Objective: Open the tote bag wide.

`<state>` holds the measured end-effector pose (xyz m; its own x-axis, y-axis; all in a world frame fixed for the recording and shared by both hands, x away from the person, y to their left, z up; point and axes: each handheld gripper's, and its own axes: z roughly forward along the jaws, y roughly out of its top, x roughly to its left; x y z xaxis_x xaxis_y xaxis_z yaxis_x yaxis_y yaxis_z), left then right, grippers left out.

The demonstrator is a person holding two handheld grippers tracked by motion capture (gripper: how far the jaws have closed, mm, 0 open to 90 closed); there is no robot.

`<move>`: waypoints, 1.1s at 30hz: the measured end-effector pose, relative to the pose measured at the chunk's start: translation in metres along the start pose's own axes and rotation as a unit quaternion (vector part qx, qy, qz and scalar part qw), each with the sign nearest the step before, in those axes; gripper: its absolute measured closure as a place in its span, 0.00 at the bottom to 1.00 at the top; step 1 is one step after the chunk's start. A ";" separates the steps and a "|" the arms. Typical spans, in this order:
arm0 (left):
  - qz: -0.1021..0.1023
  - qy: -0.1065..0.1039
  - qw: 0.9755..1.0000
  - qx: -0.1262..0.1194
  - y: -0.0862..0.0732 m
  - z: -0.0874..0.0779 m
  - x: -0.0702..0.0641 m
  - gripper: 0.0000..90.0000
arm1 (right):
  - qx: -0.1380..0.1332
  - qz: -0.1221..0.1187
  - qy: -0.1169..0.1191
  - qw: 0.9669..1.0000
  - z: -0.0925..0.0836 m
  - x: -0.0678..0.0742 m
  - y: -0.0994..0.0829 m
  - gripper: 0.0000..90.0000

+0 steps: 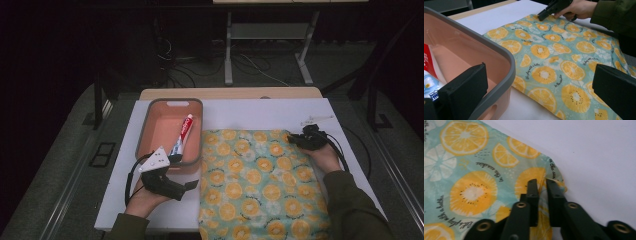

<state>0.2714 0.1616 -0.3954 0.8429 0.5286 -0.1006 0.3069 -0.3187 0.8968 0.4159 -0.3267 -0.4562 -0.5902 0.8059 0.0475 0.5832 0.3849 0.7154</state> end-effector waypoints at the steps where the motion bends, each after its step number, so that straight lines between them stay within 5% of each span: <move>1: 0.000 0.000 1.000 0.000 0.000 0.000 0.000 0.00 | 0.003 -0.004 0.001 1.000 0.000 0.001 0.001 0.96; 8: -0.001 0.000 1.000 0.000 0.000 0.000 0.000 0.00 | -0.023 0.018 -0.039 0.999 -0.007 -0.014 0.012 0.98; 15: -0.002 0.001 1.000 0.002 -0.001 0.000 0.002 0.00 | -0.017 0.072 -0.112 0.991 -0.011 -0.051 0.015 0.98; 17: -0.002 0.001 1.000 0.002 -0.001 0.000 0.002 0.00 | -0.017 0.080 -0.111 0.990 -0.011 -0.057 0.012 0.93; 20: -0.002 0.001 1.000 0.001 -0.001 0.000 0.001 0.00 | -0.029 0.092 -0.109 0.989 -0.016 -0.057 0.010 0.58; 23: -0.002 0.001 1.000 0.000 -0.001 -0.001 0.000 0.00 | -0.034 0.099 -0.102 0.989 -0.028 -0.051 0.010 0.37; 26: -0.002 0.001 1.000 0.001 -0.001 -0.001 0.000 0.00 | -0.031 0.098 -0.068 0.992 -0.044 -0.041 0.006 0.29; 30: 0.000 0.000 1.000 0.000 0.000 -0.001 -0.001 0.00 | -0.031 0.063 -0.058 0.996 -0.066 -0.020 -0.001 0.27; 33: 0.002 0.000 1.000 0.001 0.000 -0.001 -0.003 0.00 | -0.036 0.038 -0.030 0.998 -0.078 0.001 -0.008 0.25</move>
<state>0.2687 0.1611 -0.3950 0.8439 0.5275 -0.0977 0.3049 -0.3217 0.8964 0.3669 -0.3648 -0.4074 -0.5100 0.8578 0.0634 0.5823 0.2900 0.7595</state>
